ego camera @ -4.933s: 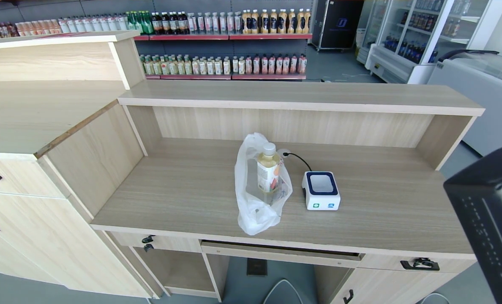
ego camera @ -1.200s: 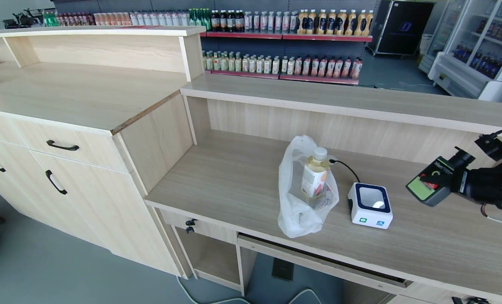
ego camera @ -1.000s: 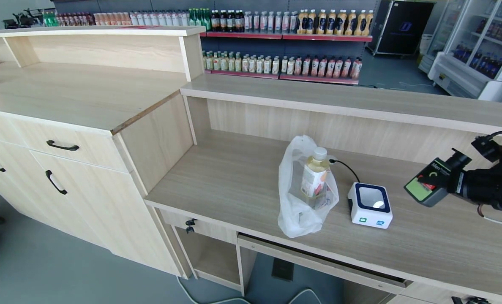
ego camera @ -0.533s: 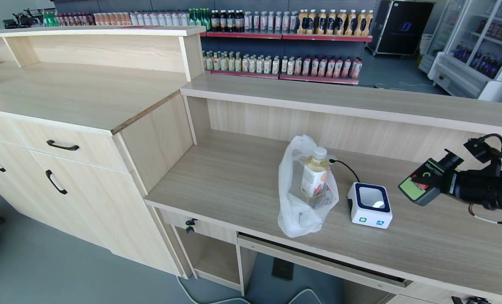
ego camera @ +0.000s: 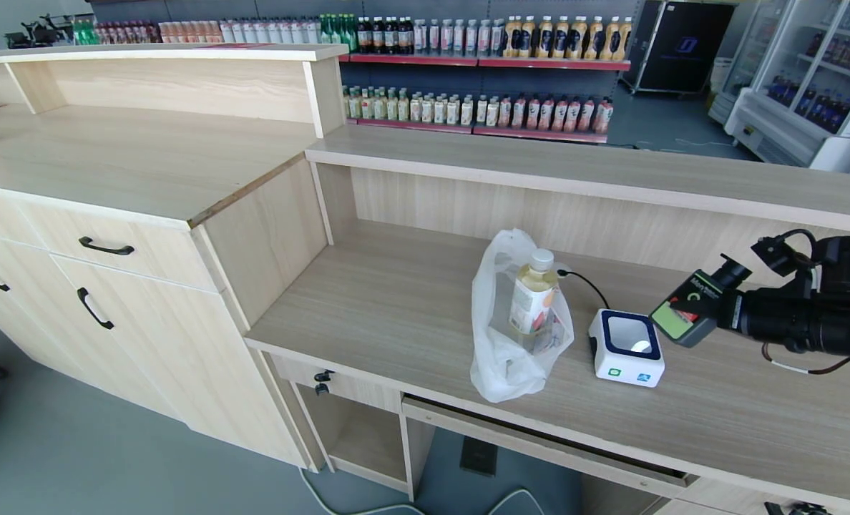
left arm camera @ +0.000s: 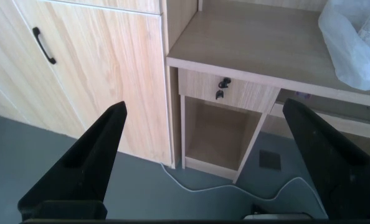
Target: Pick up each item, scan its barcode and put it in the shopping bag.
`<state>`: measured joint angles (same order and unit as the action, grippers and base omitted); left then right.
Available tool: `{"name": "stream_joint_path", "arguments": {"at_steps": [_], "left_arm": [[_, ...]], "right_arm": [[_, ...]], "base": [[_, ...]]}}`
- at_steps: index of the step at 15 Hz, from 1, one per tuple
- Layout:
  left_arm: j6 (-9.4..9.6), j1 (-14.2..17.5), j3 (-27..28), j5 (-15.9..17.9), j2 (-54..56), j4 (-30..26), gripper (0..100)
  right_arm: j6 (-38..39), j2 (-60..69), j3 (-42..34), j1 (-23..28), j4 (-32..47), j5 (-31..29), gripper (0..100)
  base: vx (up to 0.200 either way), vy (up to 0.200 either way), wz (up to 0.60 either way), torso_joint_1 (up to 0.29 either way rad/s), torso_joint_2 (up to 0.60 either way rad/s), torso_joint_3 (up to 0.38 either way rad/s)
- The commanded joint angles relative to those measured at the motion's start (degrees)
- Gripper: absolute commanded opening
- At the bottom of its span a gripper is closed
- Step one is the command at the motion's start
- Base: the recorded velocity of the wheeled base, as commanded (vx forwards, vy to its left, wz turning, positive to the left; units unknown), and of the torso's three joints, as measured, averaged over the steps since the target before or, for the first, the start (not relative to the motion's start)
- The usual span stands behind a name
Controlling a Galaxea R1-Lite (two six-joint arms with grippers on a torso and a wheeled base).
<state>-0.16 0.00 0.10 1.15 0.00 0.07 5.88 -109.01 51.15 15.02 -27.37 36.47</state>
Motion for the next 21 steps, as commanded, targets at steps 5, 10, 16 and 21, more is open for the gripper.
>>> {"name": "stream_joint_path", "arguments": {"at_steps": [5, 10, 16, 21], "left_arm": [[-0.02, 0.0, 0.0, 0.0, -0.1, 0.0, 100], [-0.02, 0.0, 0.0, 0.0, -0.1, 0.0, 100], [-0.11, 0.0, 0.0, 0.0, -0.1, 0.0, 100], [-0.02, 0.0, 0.0, 0.0, -0.1, 0.0, 100]], "right_arm": [[-1.0, -2.5, 1.1, -1.2, -1.4, -0.3, 0], [-0.9, -3.8, 2.1, -2.1, -1.7, -0.4, 0], [-0.5, -4.4, 1.8, -2.5, -3.0, -0.3, 0], [-0.2, -4.5, 1.7, -3.2, -4.7, -0.3, 0]], "base": [[0.000, 0.000, 0.00, 0.000, 0.00, 0.000], [0.000, 0.000, 0.00, 0.000, 0.00, 0.000], [0.000, 0.000, 0.00, 0.000, 0.00, 0.000], [0.000, 0.000, 0.00, 0.000, 0.00, 0.000]]}}
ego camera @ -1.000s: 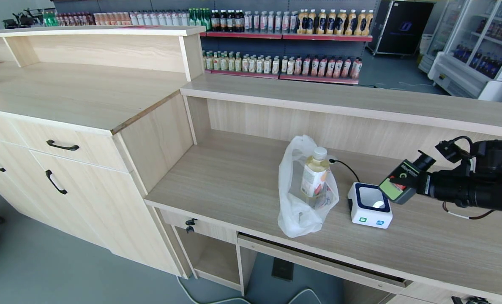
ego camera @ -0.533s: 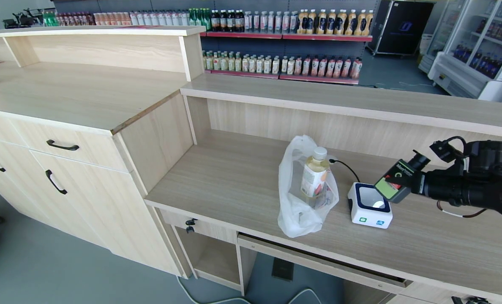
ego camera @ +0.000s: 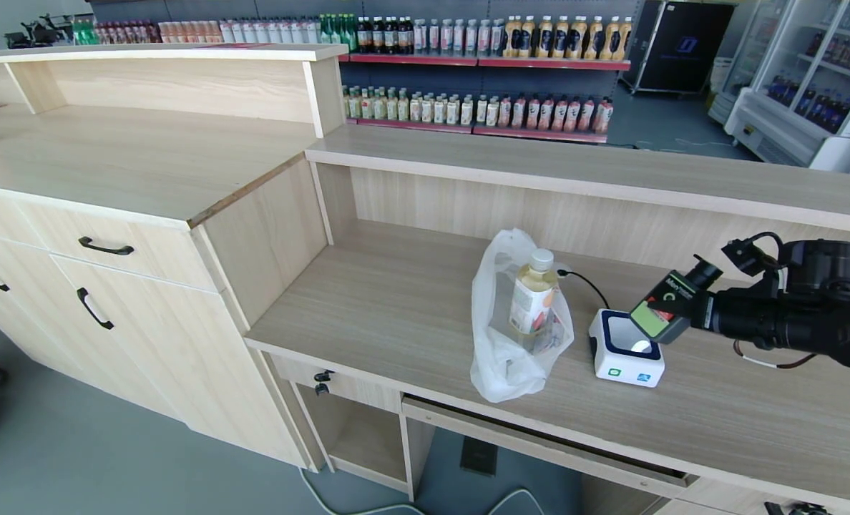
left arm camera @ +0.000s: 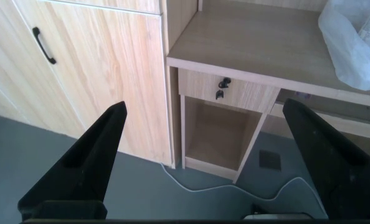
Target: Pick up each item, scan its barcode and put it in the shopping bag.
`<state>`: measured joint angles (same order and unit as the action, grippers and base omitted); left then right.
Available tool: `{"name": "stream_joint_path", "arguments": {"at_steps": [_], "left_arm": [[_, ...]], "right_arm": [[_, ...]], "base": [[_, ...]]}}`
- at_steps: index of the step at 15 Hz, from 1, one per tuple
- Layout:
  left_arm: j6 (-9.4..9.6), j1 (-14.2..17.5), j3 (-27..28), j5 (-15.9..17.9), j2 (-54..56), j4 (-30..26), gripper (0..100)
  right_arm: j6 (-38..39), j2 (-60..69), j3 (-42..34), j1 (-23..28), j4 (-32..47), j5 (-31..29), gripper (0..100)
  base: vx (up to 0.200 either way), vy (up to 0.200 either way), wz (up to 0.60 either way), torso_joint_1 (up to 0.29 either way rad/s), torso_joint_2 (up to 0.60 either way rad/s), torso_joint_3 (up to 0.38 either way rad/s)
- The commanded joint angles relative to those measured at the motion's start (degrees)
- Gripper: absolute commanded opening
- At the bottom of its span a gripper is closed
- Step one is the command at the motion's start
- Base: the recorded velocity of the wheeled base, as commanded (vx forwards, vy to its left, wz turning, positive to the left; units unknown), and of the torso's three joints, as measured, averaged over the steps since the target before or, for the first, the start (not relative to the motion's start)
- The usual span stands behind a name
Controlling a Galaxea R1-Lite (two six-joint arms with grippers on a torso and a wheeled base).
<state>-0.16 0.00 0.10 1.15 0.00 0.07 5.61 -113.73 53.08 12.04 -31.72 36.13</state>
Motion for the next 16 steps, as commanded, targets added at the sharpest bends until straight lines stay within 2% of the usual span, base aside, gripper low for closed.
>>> {"name": "stream_joint_path", "arguments": {"at_steps": [1, 3, 4, 5, 6, 7, 8, 10, 11, 13, 14, 16], "left_arm": [[-0.02, 0.0, 0.0, 0.0, -0.1, 0.0, 100], [-0.02, 0.0, 0.0, 0.0, -0.1, 0.0, 100], [-0.11, 0.0, 0.0, 0.0, -0.1, 0.0, 100], [-0.02, 0.0, 0.0, 0.0, -0.1, 0.0, 100], [-0.02, 0.0, 0.0, 0.0, -0.1, 0.0, 100], [-0.02, 0.0, 0.0, 0.0, -0.1, 0.0, 100], [-0.02, 0.0, 0.0, 0.0, -0.1, 0.0, 100], [-0.02, 0.0, 0.0, 0.0, -0.1, 0.0, 100], [-0.02, 0.0, 0.0, 0.0, -0.1, 0.0, 100], [-0.11, 0.0, 0.0, 0.0, -0.1, 0.0, 100], [-0.02, 0.0, 0.0, 0.0, -0.1, 0.0, 100], [-0.02, 0.0, 0.0, 0.0, -0.1, 0.0, 100]], "right_arm": [[0.8, 1.8, -0.4, -0.2, -0.2, 0.2, 0], [0.6, 14.5, -4.4, 0.2, 0.2, 0.2, 0], [-4.7, 22.9, -7.7, 1.9, 0.2, 0.2, 0], [-6.5, 24.6, -8.4, 2.7, 0.2, 0.1, 0], [-22.4, 34.0, -15.3, 8.0, 0.2, 0.0, 0], [-31.1, 36.9, -18.5, 10.5, -0.3, 0.0, 0], [-38.1, 38.7, -19.9, 12.7, -0.3, 0.0, 0], [-43.3, 39.5, -20.6, 13.6, -0.4, 0.0, 0], [-43.8, 39.8, -20.7, 12.9, -1.3, 0.2, 0], [-43.8, 40.2, -21.5, 10.6, -4.4, 0.0, 0], [-42.0, 40.1, -21.6, 5.8, -6.2, 0.3, 0], [-39.3, 37.4, -20.8, -2.4, -6.3, 0.3, 0]], "base": [[0.000, 0.000, 0.00, 0.000, 0.00, 0.000], [0.000, 0.000, 0.00, 0.000, 0.00, 0.000], [0.000, 0.000, 0.00, 0.000, 0.00, 0.000], [0.000, 0.000, 0.00, 0.000, 0.00, 0.000], [0.000, 0.000, 0.00, 0.000, 0.00, 0.000], [0.000, 0.000, 0.00, 0.000, 0.00, 0.000], [0.000, 0.000, 0.00, 0.000, 0.00, 0.000], [0.000, 0.000, 0.00, 0.000, 0.00, 0.000], [0.000, 0.000, 0.00, 0.000, 0.00, 0.000], [0.000, 0.000, 0.60, 0.002, 0.00, 0.002], [0.000, 0.000, 0.60, -0.007, 0.00, 0.002], [0.000, 0.000, 0.00, 0.000, 0.00, 0.000]]}}
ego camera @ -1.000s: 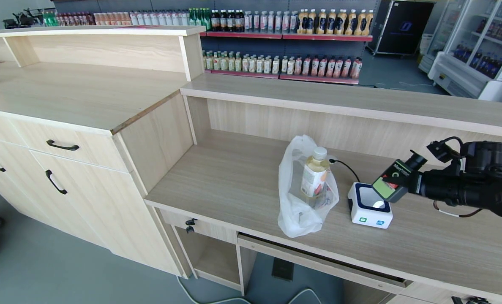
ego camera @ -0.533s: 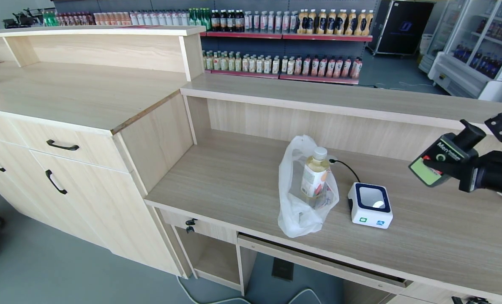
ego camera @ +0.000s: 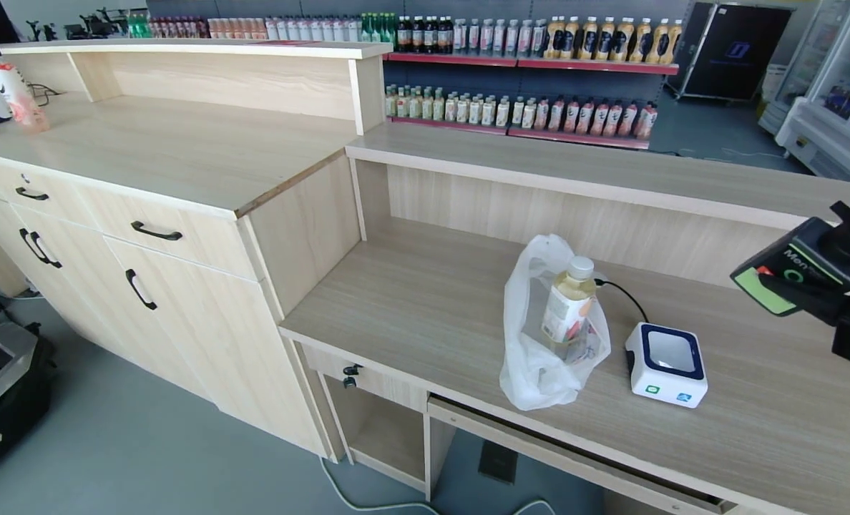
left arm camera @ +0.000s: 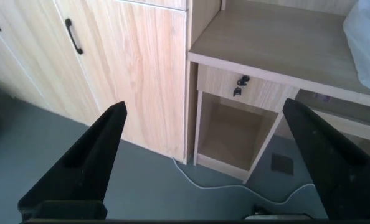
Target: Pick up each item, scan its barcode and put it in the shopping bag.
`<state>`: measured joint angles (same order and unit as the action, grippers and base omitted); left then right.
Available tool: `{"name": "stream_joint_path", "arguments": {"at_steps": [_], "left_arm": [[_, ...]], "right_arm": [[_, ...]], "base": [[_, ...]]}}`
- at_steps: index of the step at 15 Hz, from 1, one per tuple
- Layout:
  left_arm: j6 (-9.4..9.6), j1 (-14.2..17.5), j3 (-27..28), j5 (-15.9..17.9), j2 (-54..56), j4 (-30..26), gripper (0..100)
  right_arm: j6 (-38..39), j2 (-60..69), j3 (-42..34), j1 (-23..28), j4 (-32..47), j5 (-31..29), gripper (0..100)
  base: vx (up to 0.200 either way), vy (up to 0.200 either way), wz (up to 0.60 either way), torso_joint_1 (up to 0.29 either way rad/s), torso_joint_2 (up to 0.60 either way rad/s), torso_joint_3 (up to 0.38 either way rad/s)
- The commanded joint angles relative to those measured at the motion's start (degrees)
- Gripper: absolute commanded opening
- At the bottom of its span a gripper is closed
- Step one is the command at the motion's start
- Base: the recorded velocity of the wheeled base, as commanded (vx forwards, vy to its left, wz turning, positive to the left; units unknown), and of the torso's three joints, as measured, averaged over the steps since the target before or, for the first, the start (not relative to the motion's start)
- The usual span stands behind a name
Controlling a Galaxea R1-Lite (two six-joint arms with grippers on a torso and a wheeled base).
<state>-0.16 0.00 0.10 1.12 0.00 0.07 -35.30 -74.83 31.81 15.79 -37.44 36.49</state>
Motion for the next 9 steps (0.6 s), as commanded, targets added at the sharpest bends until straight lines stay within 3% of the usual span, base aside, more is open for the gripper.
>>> {"name": "stream_joint_path", "arguments": {"at_steps": [1, 3, 9], "left_arm": [[-0.02, 0.0, 0.0, 0.0, -0.1, 0.0, 100], [-0.02, 0.0, 0.0, 0.0, -0.1, 0.0, 100], [-0.02, 0.0, 0.0, 0.0, -0.1, 0.0, 100]], "right_arm": [[1.9, -3.0, 0.5, -9.2, -0.6, 0.0, 0], [1.9, -9.0, 0.4, -15.3, -0.6, 0.0, 0], [2.1, -25.1, 0.7, -15.8, -0.9, 0.1, 0]], "base": [[0.000, 0.000, 0.00, 0.000, 0.00, 0.000], [0.000, 0.000, 0.00, 0.000, 0.00, 0.000], [0.000, 0.000, 0.00, 0.000, 0.00, 0.000]]}}
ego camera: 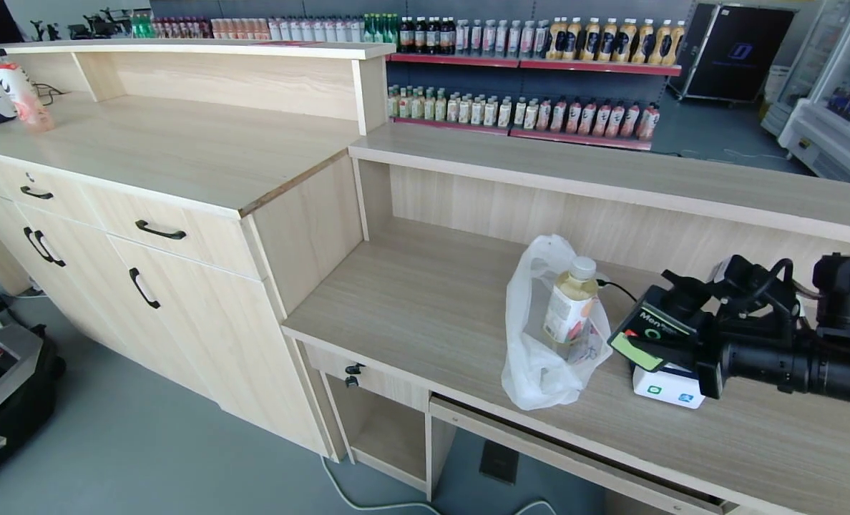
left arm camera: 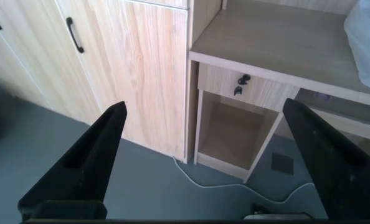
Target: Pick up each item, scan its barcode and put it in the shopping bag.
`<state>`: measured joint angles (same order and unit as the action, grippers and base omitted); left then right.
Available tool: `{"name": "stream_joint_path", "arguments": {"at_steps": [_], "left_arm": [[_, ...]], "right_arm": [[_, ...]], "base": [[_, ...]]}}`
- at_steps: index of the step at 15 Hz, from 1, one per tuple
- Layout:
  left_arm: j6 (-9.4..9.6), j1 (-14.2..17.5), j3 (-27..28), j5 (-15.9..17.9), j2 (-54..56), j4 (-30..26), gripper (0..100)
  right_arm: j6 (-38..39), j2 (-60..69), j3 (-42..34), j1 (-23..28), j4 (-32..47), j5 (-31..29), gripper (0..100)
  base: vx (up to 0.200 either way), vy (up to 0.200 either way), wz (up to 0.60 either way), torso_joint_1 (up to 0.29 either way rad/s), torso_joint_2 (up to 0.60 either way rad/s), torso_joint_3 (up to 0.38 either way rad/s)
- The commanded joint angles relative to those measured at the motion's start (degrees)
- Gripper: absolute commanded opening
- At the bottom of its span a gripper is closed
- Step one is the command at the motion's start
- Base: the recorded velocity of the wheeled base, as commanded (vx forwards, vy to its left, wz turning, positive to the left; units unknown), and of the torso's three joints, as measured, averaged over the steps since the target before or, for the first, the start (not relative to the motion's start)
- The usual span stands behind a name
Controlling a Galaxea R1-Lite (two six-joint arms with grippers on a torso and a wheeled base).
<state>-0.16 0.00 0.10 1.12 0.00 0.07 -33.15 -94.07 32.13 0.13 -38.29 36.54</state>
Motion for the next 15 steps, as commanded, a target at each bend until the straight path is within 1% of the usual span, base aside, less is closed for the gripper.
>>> {"name": "stream_joint_path", "arguments": {"at_steps": [1, 3, 8, 12, 15], "left_arm": [[-0.02, 0.0, 0.0, 0.0, -0.1, 0.0, 100], [-0.02, 0.0, 0.0, 0.0, -0.1, 0.0, 100], [-0.02, 0.0, 0.0, 0.0, -0.1, 0.0, 100], [-0.02, 0.0, 0.0, 0.0, -0.1, 0.0, 100], [-0.02, 0.0, 0.0, 0.0, -0.1, 0.0, 100]], "right_arm": [[-0.1, -7.9, 0.7, -0.1, -1.2, 0.0, 0], [-0.1, -10.6, 0.6, -1.1, -5.2, 0.0, 0], [-0.1, -15.9, 1.6, -2.6, -9.0, 0.0, 0], [-0.1, -21.6, 3.9, -2.6, -14.3, 0.0, 0], [0.0, -24.5, 6.5, -2.7, -15.9, 0.0, 0]], "base": [[0.000, 0.000, 0.00, 0.000, 0.00, 0.000], [0.000, 0.000, 0.00, 0.000, 0.00, 0.000], [0.000, 0.000, 0.00, 0.000, 0.00, 0.000], [0.000, 0.000, 0.00, 0.000, 0.00, 0.000], [0.000, 0.000, 0.00, 0.000, 0.00, 0.000]]}}
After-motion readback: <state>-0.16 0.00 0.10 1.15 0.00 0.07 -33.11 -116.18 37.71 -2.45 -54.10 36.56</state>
